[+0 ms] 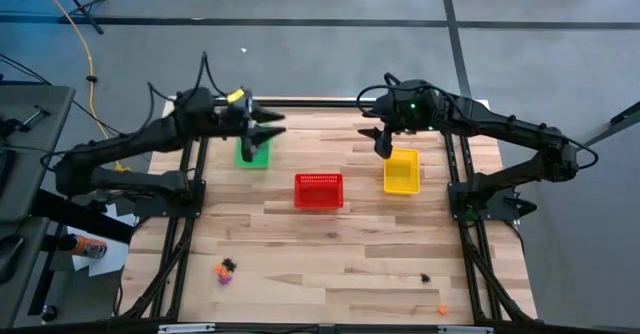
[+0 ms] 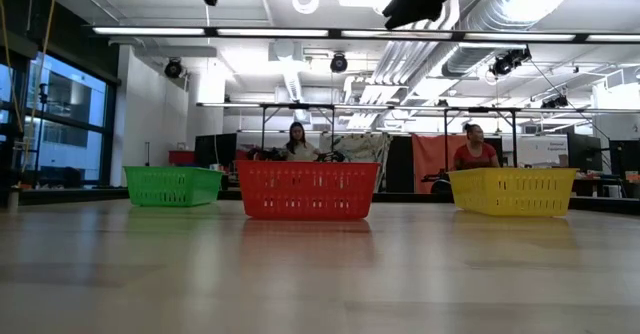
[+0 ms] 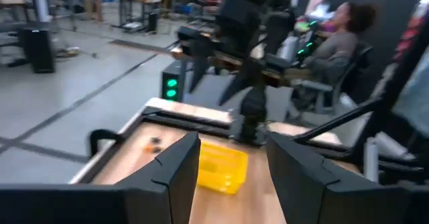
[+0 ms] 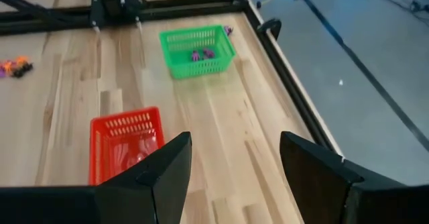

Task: Sort Halloween decoration
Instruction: Put the purple skeleton toy into the green bin

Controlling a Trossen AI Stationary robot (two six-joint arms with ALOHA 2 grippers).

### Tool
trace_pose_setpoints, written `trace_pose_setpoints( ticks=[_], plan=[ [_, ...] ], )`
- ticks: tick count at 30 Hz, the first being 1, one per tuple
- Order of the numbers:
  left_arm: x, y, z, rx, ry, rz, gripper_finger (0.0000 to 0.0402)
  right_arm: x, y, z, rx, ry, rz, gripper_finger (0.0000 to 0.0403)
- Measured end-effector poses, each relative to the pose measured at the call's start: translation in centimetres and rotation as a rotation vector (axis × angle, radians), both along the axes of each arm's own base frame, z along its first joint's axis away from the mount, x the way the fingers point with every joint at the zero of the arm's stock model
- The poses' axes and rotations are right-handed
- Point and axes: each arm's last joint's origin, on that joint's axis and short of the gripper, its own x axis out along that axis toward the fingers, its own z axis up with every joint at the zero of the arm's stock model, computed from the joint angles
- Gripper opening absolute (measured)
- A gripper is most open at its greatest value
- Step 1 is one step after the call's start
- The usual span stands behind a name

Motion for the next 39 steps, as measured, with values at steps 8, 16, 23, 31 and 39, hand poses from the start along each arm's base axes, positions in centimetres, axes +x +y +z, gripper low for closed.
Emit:
trace_pose_setpoints(
  ticks=[8, 16, 23, 31, 39],
  plan=[
    [0.9, -1.6, -2.1, -0.073, -0.117, -0.081, 0.0157, 0.0, 0.0, 0.0, -0.002, -0.007, 0.000, 0.0222],
    [1.0, -1.8, -2.4, -0.124, -0.096, -0.038, 0.0156, 0.1, 0.0, 0.1, 0.005, -0.018, -0.007, 0.0222],
    [0.5, 1.5, -1.4, -0.176, 0.084, 0.265, 0.0156, 0.1, 0.0, 0.1, 0.011, -0.020, -0.011, 0.0222],
    [-1.0, 11.3, -0.3, -0.192, 0.668, 0.761, 0.0156, 0.1, 0.0, 0.2, 0.009, -0.024, -0.011, 0.0222],
    [-3.2, 20.4, -6.3, -0.730, 0.668, 1.207, 0.0156, 0.1, 0.0, 0.2, 0.051, -0.038, -0.040, 0.0222]
  ],
)
